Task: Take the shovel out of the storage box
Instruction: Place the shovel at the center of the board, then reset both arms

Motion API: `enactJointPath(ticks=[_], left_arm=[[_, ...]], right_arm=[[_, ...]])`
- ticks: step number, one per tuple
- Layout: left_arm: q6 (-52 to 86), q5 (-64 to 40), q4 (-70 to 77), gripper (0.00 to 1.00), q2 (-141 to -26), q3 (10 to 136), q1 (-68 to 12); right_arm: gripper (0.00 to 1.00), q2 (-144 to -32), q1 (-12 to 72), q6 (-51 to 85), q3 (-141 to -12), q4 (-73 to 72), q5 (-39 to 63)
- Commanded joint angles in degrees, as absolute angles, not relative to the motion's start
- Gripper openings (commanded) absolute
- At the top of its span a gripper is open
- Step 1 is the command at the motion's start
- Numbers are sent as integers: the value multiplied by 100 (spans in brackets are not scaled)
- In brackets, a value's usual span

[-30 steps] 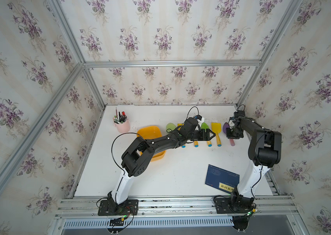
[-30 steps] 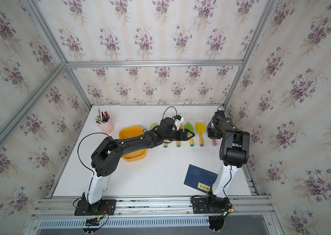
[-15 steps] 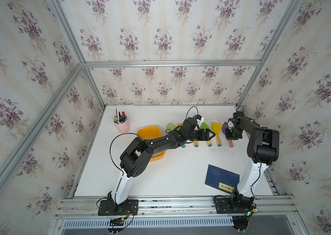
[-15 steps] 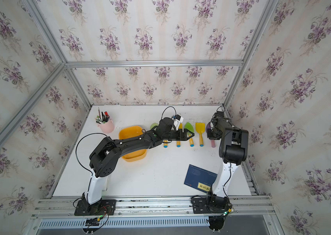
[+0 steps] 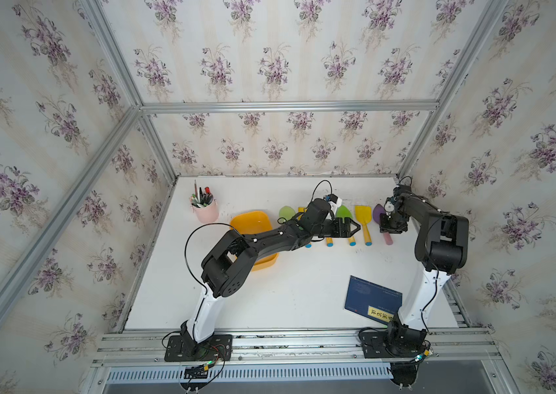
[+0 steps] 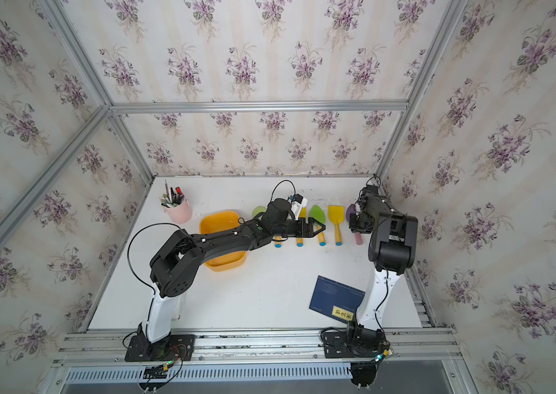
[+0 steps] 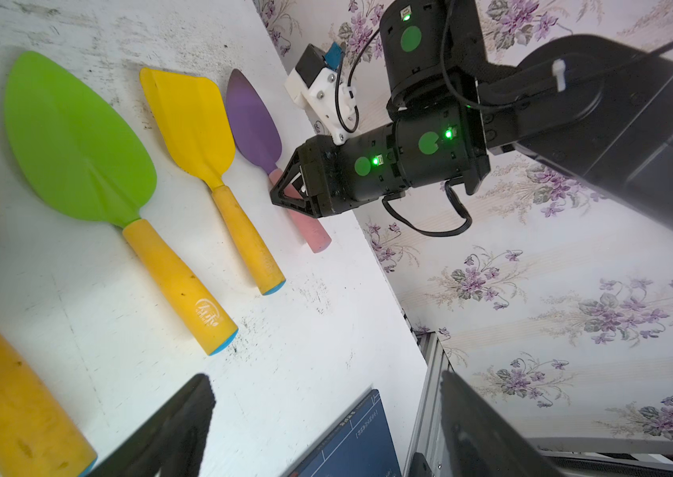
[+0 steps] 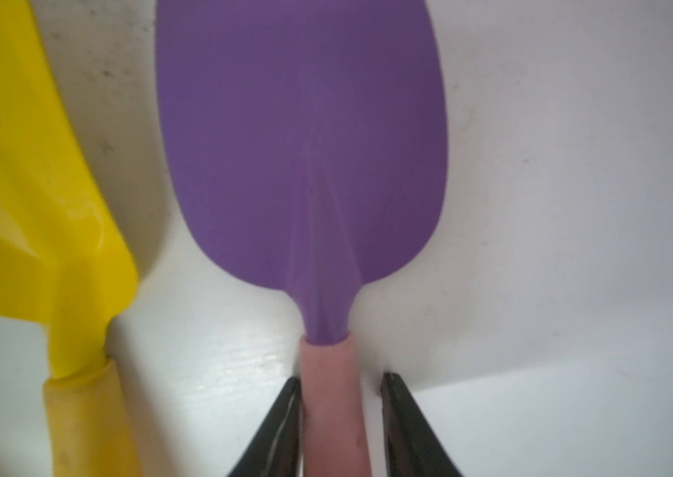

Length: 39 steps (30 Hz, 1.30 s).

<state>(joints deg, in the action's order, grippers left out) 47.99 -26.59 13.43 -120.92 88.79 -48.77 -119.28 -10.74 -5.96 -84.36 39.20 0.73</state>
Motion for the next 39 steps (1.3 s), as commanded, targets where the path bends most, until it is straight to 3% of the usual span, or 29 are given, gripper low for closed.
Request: enactJointPath(ticks=[1,7,15,16,17,18,20,25,29,34,39], left_arm=[[4747,-2681,1474,85,-11964,8831,-4869],[4683,-2677,1384,86,-11696,8625,-4770],[4357,-2593,746,95,-10982,8295,-4454],[4265,-2584,649,96,-10817,8191,-4386],[4154,-2538,545,98,-10621,8075,-4323],[3950,-2438,372,100,-10363,7945,-4260],[3412,-2095,-163,100,-9782,7755,-4161],[1830,43,-1647,100,-8315,7268,-4047],[681,1647,-1514,100,-7077,6064,-3837],[75,1846,-324,100,-5724,4078,-2668],[-227,1522,1050,100,-5295,2783,-1502]], right_arm=[[45,-11930,-1061,-581,-8349,4160,176],[53,-11505,-1063,-554,-8332,4252,364],[61,-10232,-1024,-334,-8357,4372,116],[66,-9951,-1003,-265,-8305,4258,227],[87,-9763,-979,-219,-8245,4156,337],[100,-9529,-910,-182,-8132,3993,486],[100,-9091,-684,-119,-7859,3645,501],[100,-7840,-324,291,-6436,1770,1464],[100,-7174,216,777,-5149,4,762],[100,-6603,715,-321,-3218,-2396,-136],[100,-6378,583,-872,-1215,-5467,142]])
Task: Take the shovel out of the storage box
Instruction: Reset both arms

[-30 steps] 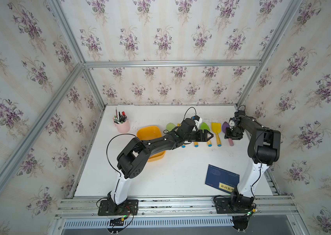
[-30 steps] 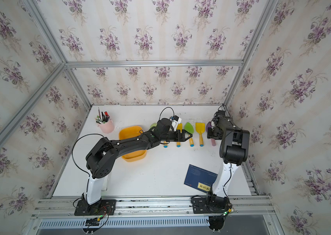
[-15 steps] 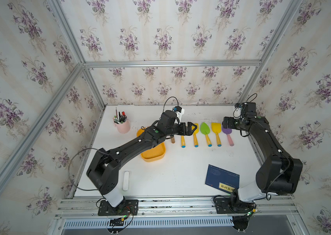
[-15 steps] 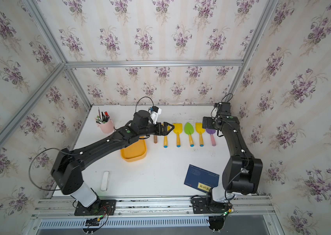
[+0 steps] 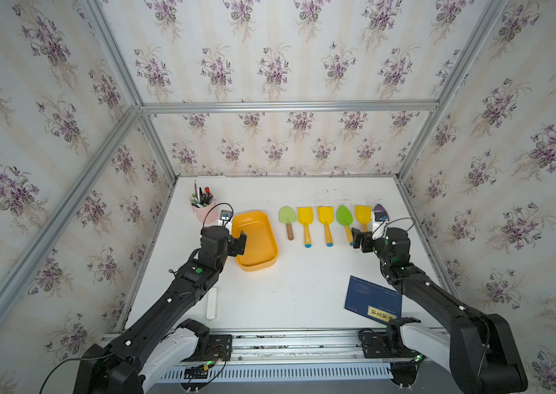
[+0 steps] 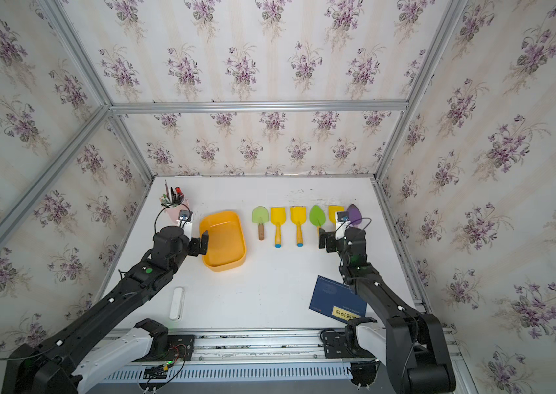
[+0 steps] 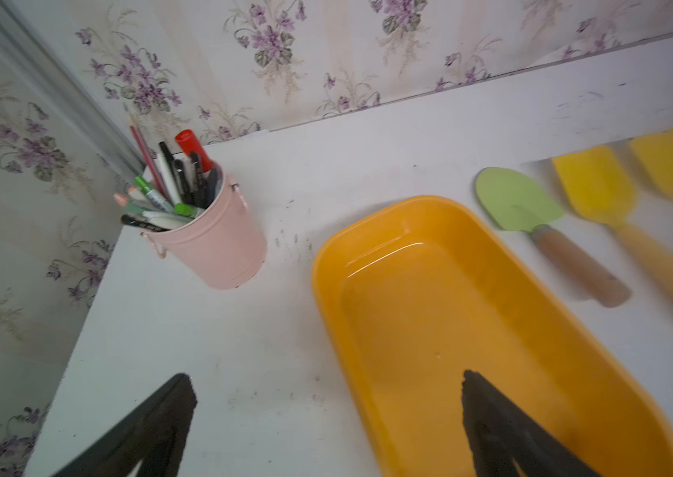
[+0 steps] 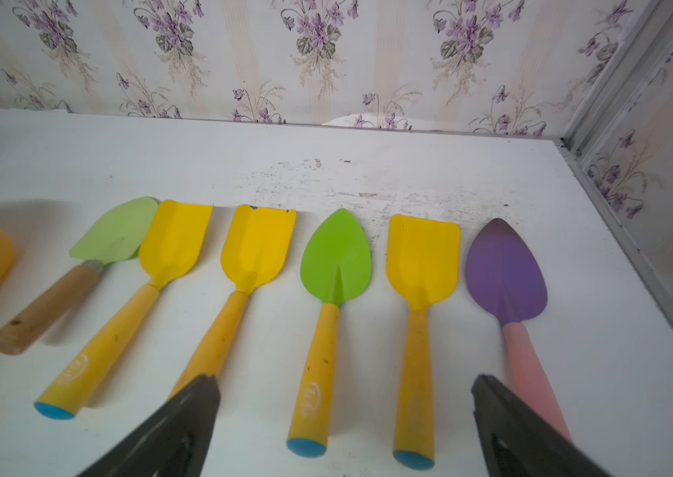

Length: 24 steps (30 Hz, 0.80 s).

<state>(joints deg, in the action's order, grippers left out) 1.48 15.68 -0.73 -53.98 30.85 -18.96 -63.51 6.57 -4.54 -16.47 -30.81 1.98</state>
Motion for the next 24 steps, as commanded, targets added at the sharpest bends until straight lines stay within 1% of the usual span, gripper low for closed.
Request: enactJointPath(ticks=[1,3,7,10,13,17,20,22,24], left_arm=[[-227,1290,1283,100,-5359,2642,-1231],[-281,1070,1447,100,-5503,2498,-834],[-240,416,2338,100,-5812,2083,-303],[-140,42,2954,100,-6316,1969,-87],[-176,-203,3572,100,-6982,2021,-32],[-299,-324,3798,100,-7685,2258,-9],[-291,-266,4043,100,-8057,2314,-11],[-331,-331,4421,100,-8517,2324,-2],[-312,-371,3751,100,-8476,2621,0]], right_arm=[[100,-6527,469,-661,-1212,-5507,293],[100,-6983,353,-396,-1244,-5642,564],[100,-7918,317,-310,-1089,-6758,546],[100,-8272,267,-295,-1159,-6995,539],[100,-8718,211,-260,-1189,-7315,577],[100,-8796,105,-88,-1173,-7501,492],[100,-8792,105,-19,-1281,-7265,352],[100,-8785,105,67,-1314,-7181,116],[100,-8805,104,97,-1311,-7218,36]])
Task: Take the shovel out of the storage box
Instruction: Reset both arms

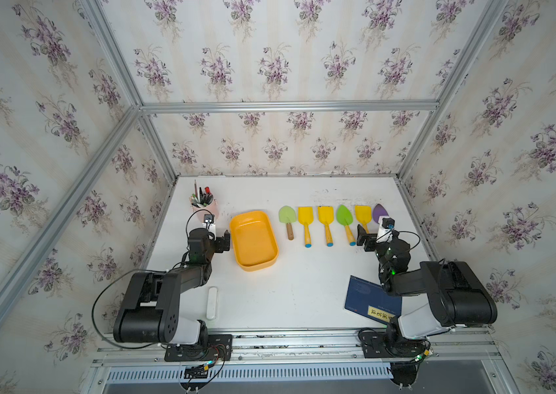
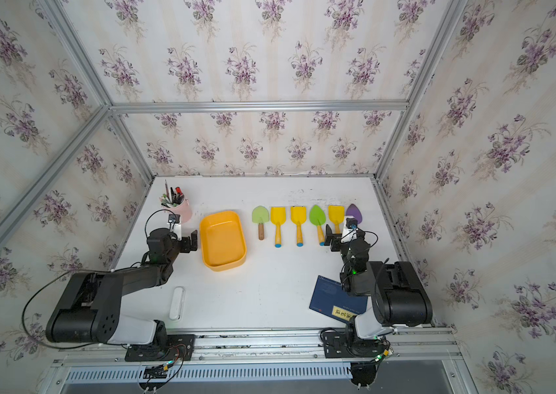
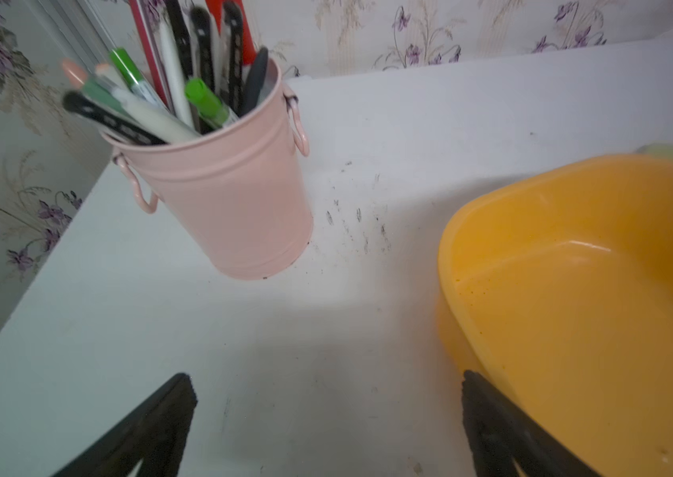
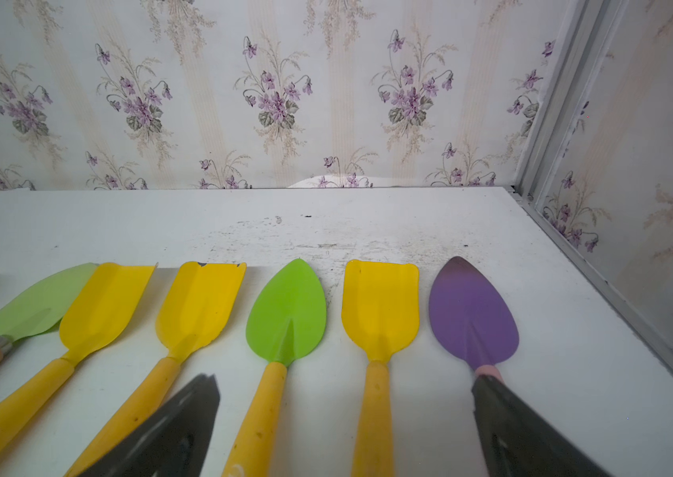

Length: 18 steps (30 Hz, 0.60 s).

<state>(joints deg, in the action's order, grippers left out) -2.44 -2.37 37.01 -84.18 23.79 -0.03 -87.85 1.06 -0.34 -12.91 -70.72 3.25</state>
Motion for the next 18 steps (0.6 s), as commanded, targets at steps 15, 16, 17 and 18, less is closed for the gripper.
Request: enactJointPath(ticks=[15,16,17,18], left_arm=[[-303,-369,3727,100,-8535,2680,11],[-299,-369,3729,100,-8536,2680,9],[-299,-370,3727,100,-8534,2680,9],[-303,-369,3731,100,-8534,2676,10]], right_arm=[[100,-8831,114,70,-1349,-7182,53],[100,-8826,114,70,-1351,-7181,53],[100,-8816,114,73,-1330,-7185,53],[100,-8791,114,70,-1317,-7198,53]])
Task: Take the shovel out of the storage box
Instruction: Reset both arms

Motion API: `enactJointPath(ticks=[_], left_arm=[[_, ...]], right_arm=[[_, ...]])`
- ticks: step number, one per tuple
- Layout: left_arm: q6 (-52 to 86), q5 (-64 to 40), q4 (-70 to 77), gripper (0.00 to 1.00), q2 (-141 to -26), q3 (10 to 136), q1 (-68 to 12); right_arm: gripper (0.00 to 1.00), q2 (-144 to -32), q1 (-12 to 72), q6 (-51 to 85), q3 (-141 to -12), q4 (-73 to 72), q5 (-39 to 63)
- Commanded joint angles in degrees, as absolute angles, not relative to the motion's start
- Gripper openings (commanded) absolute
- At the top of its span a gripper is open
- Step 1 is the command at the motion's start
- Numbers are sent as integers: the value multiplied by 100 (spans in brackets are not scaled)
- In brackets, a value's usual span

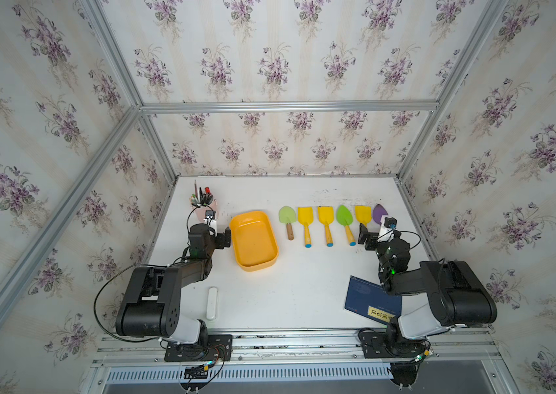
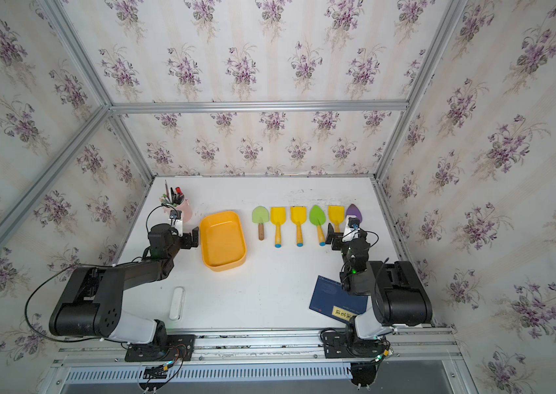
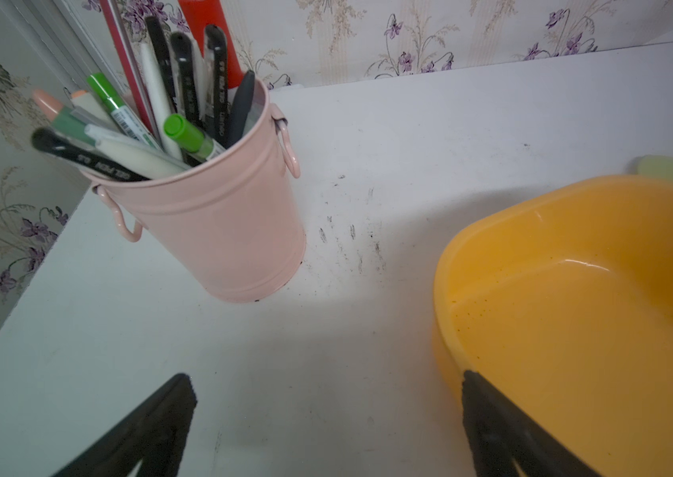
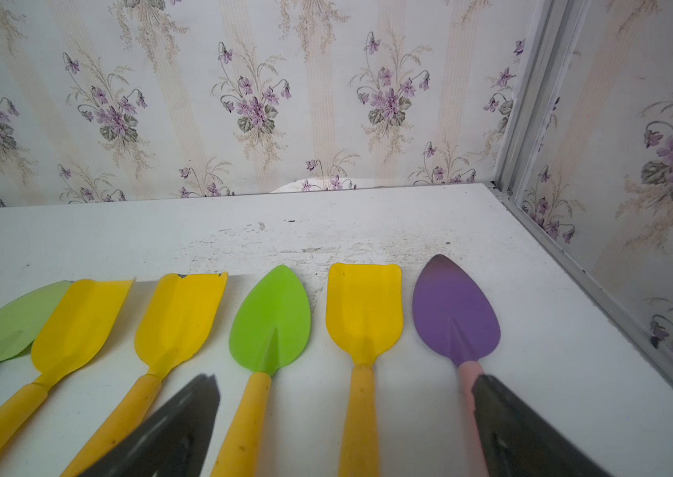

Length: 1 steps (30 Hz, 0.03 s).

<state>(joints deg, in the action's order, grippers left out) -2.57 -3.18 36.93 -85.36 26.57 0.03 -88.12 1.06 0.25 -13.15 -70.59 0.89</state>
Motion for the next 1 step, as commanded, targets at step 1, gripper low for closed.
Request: enactJointPath(ticks=[1], left_arm=[[-305,-369,3732,100,-8530,2672,15]], right_arm=[[100,-8788,113,71,-1322,-7190,53]])
